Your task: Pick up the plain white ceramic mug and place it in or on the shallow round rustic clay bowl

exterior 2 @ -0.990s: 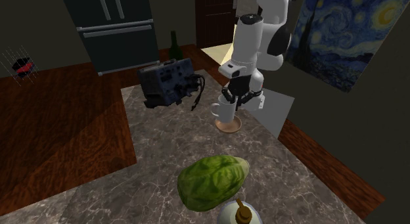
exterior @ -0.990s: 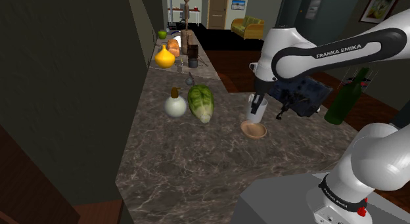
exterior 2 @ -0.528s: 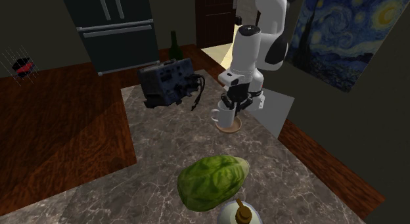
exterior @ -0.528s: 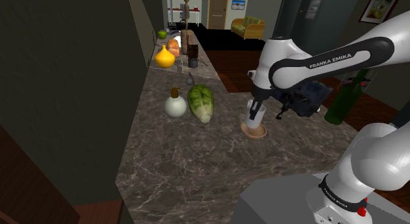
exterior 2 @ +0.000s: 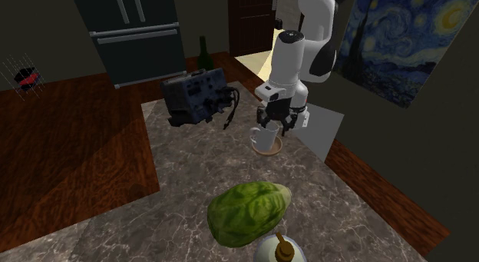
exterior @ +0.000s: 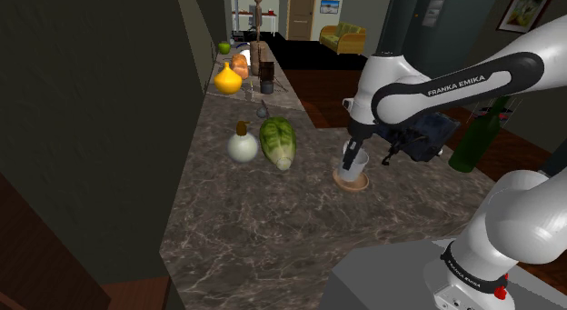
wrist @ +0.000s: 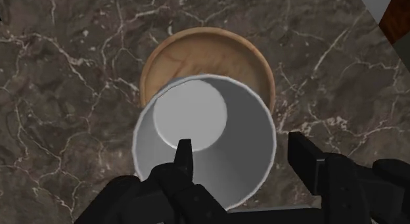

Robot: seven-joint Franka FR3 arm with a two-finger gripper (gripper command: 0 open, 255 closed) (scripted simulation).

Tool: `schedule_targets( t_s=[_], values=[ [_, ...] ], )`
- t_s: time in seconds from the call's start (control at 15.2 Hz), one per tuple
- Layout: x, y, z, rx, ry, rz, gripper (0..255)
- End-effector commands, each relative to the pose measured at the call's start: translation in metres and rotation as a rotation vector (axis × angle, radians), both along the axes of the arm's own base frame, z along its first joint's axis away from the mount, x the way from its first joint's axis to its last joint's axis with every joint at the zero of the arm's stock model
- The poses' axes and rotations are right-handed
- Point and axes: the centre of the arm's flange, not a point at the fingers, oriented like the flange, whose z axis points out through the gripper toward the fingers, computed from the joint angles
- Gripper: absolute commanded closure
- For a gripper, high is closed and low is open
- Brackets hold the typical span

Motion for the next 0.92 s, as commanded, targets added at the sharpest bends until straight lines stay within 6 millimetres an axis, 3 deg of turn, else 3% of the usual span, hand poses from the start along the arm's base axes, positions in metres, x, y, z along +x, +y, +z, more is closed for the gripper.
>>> schedule_targets(
  t_s=[0.0,0.2,0.46,0.86],
  values=[
    [0.000,0.000,0.000,0.000,0.000,0.000,0],
    [0.000,0.000,0.000,0.000,0.000,0.000,0],
    [-0.003,0.000,0.050,0.000,0.000,0.000,0],
    [-0.003,0.000,0.050,0.000,0.000,0.000,0]
  ],
)
